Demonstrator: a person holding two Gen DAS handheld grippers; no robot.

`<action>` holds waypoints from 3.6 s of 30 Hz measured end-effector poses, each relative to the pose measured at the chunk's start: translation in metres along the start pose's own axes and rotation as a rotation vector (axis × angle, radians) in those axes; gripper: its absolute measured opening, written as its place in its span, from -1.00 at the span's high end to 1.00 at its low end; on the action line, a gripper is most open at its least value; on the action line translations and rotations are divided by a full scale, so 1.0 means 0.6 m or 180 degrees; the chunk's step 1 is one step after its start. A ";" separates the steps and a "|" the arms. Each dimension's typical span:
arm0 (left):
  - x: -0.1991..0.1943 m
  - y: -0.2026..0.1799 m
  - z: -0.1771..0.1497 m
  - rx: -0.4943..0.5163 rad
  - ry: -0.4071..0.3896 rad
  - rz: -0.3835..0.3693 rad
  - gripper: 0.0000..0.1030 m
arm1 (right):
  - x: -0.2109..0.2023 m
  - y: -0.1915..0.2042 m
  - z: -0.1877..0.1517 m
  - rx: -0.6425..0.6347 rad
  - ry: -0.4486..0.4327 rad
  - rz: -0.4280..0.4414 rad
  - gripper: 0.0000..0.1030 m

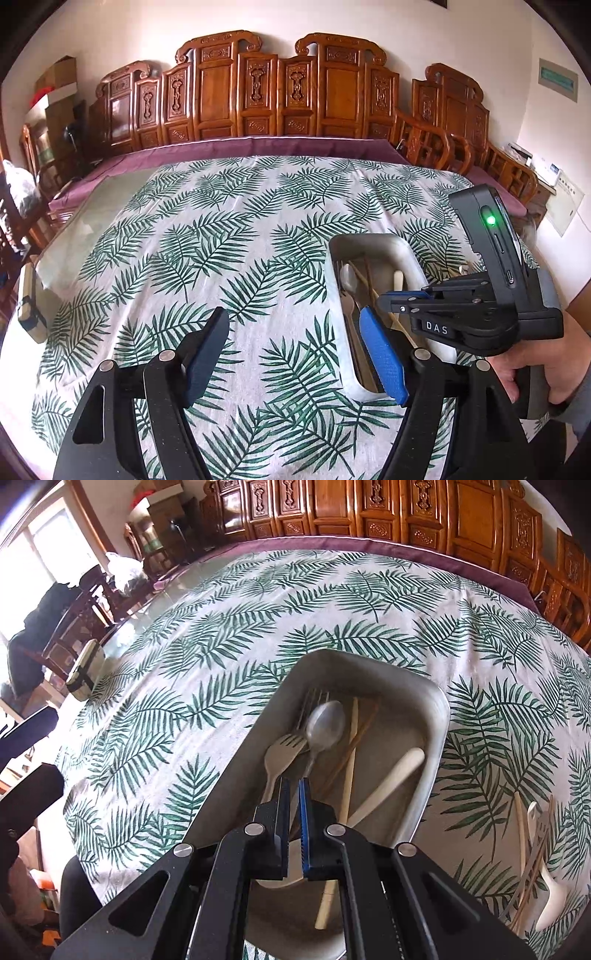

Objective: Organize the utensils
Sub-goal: 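Grasp a wooden chopstick from the pile with the right gripper, then grasp the smiley-face metal spoon with the left gripper while the right holds the chopstick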

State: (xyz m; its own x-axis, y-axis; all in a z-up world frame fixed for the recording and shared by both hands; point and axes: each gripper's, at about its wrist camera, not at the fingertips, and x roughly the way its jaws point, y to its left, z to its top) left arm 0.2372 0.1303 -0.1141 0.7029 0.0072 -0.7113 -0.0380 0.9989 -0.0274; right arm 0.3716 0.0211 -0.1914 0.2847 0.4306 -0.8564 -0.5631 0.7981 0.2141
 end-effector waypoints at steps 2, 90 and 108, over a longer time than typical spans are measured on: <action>-0.002 -0.004 0.000 0.0010 -0.0004 -0.0008 -0.36 | -0.008 0.002 -0.002 -0.0024 -0.0026 -0.0005 0.89; 0.200 -0.470 -0.043 0.1051 0.0817 -0.0827 -0.10 | -0.203 -0.343 -0.367 0.1080 -0.0281 -0.0431 0.88; 0.269 -0.489 -0.037 0.1062 0.1139 -0.0595 0.34 | -0.207 -0.352 -0.384 0.1176 -0.0346 -0.0449 0.88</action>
State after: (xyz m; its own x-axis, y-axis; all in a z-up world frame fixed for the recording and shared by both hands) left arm 0.3459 -0.1627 -0.2362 0.3871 -0.1306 -0.9127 0.3343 0.9424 0.0069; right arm 0.2763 -0.2980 -0.2383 0.4306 0.3325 -0.8391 -0.2018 0.9416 0.2695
